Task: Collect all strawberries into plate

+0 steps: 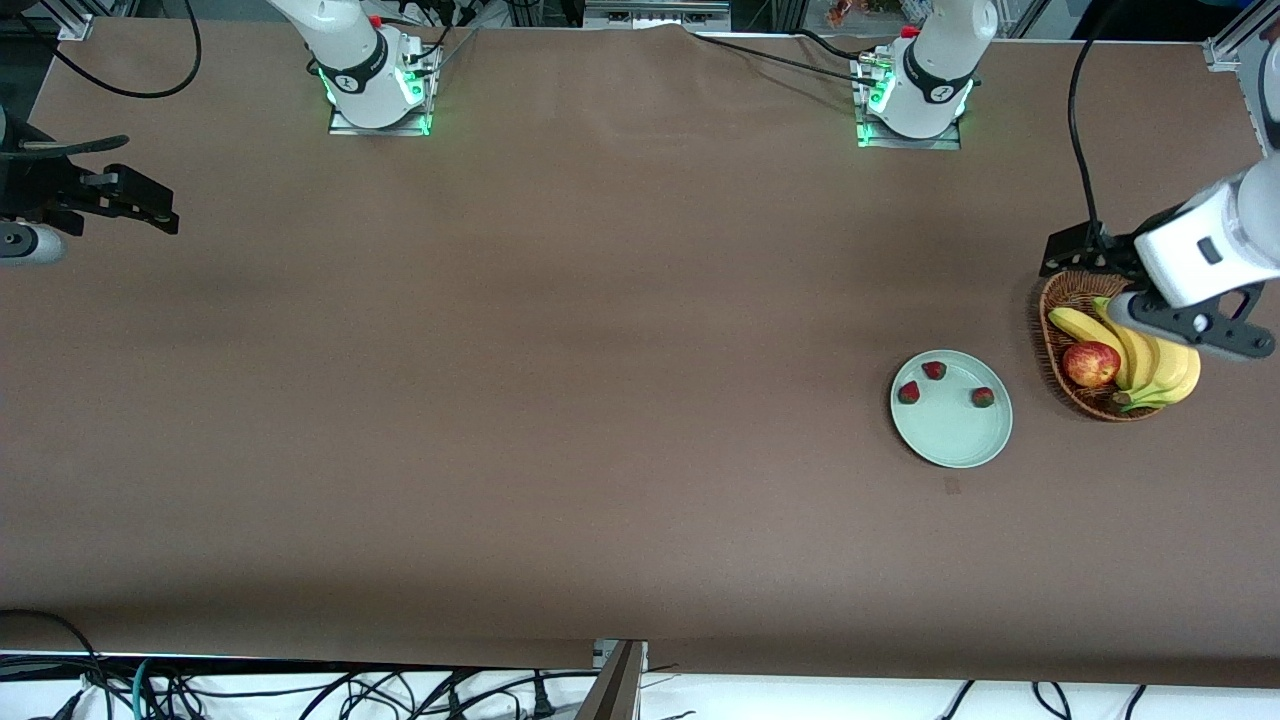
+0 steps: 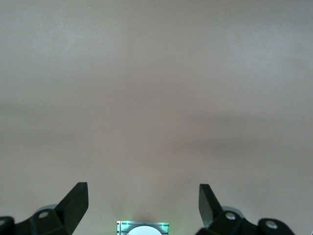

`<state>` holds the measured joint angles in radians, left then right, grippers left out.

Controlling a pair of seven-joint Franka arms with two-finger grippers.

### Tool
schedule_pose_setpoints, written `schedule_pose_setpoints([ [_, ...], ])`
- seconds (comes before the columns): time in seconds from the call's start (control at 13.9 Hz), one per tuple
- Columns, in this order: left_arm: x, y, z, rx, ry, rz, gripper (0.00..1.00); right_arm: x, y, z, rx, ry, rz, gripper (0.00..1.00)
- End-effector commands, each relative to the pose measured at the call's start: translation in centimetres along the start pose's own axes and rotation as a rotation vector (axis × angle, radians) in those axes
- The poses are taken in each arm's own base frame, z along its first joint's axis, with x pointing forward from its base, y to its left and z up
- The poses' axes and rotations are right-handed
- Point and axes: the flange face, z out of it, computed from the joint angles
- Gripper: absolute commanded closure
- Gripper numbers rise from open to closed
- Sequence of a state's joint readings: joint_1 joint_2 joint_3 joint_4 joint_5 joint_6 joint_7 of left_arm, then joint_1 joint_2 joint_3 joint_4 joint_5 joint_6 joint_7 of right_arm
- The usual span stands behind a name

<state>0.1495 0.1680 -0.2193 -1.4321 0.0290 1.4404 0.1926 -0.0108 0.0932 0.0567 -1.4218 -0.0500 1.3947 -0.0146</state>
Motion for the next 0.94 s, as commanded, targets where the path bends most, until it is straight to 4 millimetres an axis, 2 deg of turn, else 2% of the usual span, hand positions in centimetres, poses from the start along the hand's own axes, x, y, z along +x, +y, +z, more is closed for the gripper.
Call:
schedule_pose_setpoints([
  [0.0,-4.8,2.4,0.0,0.06,0.114,-0.071,0.0,0.0,0.1,-0.5,-0.004,0.008,-0.015,0.0],
  [0.07,-6.3,4.4,1.2,0.072,0.132,-0.152,0.0,0.0,0.1,-0.5,-0.004,0.008,-0.015,0.0],
  [0.14,-6.6,3.4,1.5,0.063,0.136,-0.274,0.0,0.1,0.1,-0.4,-0.004,0.007,-0.015,0.0],
  [0.22,-6.3,2.9,1.7,0.059,0.132,-0.302,0.0,0.0,0.1,-0.5,-0.004,0.008,-0.015,0.0],
  [0.43,-5.0,2.8,0.2,0.056,0.159,-0.3,0.0,0.0,0.1,-0.5,-0.004,0.008,-0.015,0.0],
  [0.58,-4.5,2.5,0.6,0.052,0.153,-0.306,0.0,0.0,0.1,-0.5,-0.004,0.008,-0.015,0.0],
  [0.65,-4.4,2.3,0.0,0.053,0.165,-0.306,0.0,0.0,0.1,-0.5,-0.003,0.008,-0.015,0.0],
  [0.72,-4.1,1.6,0.4,0.047,0.156,-0.318,0.0,0.0,0.1,-0.5,-0.003,0.008,-0.015,0.0],
  [0.87,-3.9,1.7,0.4,0.048,0.158,-0.315,0.0,0.0,0.2,-0.5,-0.003,0.008,-0.013,0.0],
])
